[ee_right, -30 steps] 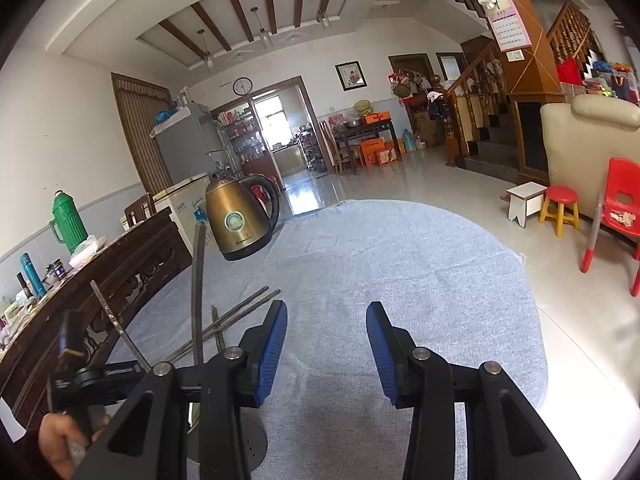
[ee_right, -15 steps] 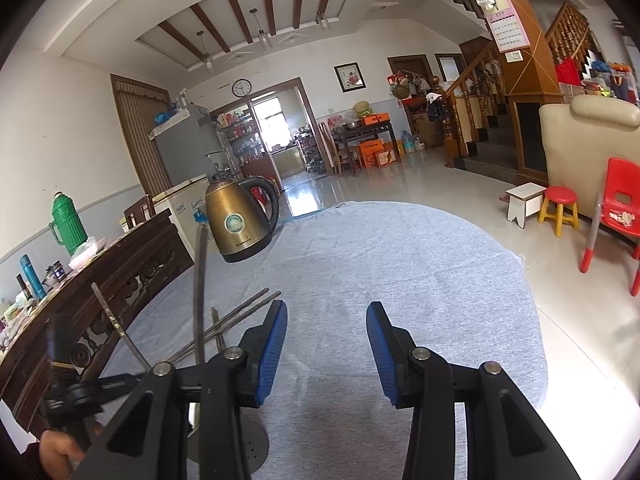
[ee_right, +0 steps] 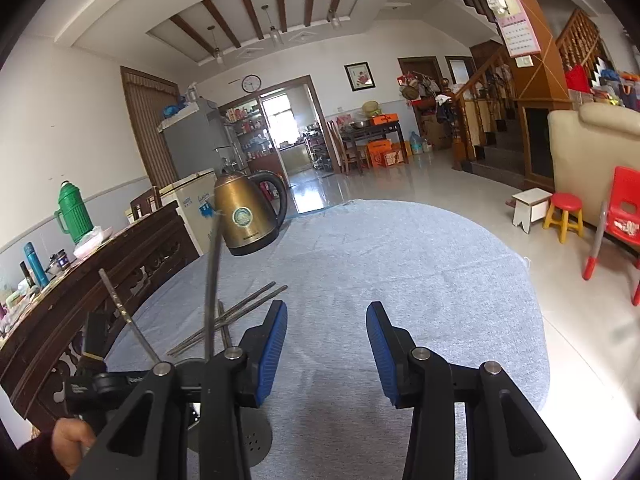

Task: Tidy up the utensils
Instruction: 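Lift the white spoon with the left tool toward the olive cup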

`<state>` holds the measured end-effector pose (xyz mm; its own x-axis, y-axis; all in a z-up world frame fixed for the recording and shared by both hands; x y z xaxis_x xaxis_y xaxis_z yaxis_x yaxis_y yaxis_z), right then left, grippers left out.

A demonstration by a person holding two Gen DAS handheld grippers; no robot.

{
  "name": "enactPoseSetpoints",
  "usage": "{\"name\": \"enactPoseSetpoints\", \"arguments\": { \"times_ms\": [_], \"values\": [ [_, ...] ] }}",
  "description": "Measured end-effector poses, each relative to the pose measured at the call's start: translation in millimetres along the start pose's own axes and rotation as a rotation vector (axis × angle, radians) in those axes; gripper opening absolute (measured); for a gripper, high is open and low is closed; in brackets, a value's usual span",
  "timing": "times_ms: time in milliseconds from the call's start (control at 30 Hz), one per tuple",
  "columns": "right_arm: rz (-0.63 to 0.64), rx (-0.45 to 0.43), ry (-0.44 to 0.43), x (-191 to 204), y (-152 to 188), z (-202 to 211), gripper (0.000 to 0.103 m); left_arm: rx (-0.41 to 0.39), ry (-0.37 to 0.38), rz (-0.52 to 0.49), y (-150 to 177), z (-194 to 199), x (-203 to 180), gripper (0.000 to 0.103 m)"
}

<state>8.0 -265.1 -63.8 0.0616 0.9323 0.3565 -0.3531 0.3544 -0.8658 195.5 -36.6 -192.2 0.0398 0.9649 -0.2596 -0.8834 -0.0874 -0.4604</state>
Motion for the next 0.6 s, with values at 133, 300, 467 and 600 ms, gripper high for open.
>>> {"name": "enactPoseSetpoints", "arguments": {
  "times_ms": [133, 300, 467, 600],
  "values": [
    [-0.017, 0.002, 0.005, -6.8, -0.5, -1.7, 0.044, -0.011, -0.011, -0.027, -1.1, -6.3, 1.7, 0.005],
    [-0.02, -0.001, 0.006, -6.7, -1.0, -1.5, 0.044, -0.088, -0.032, -0.033, 3.4, 16.3, 7.3, 0.004],
    [-0.001, -0.008, -0.004, 0.5, -0.9, 0.4, 0.044, -0.289, -0.034, -0.034, 12.5, 81.7, 10.7, 0.004],
    [0.005, 0.003, -0.022, 5.7, 2.2, -1.3, 0.044, -0.464, -0.004, -0.032, 17.8, 141.4, 3.2, 0.004]
  ]
}}
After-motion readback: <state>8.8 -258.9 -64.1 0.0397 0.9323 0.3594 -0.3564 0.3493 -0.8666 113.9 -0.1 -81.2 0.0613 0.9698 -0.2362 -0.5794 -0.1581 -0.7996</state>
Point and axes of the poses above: each gripper's, at about its wrist camera, not at the fingertips, and z roughly against the way its jaws point, x to its left, y to its underside, the point moved 2 cm from there along -z, roughly the way its jaws point, and after that the axes turned 10 degrees about -y, right-handed, at the moved point
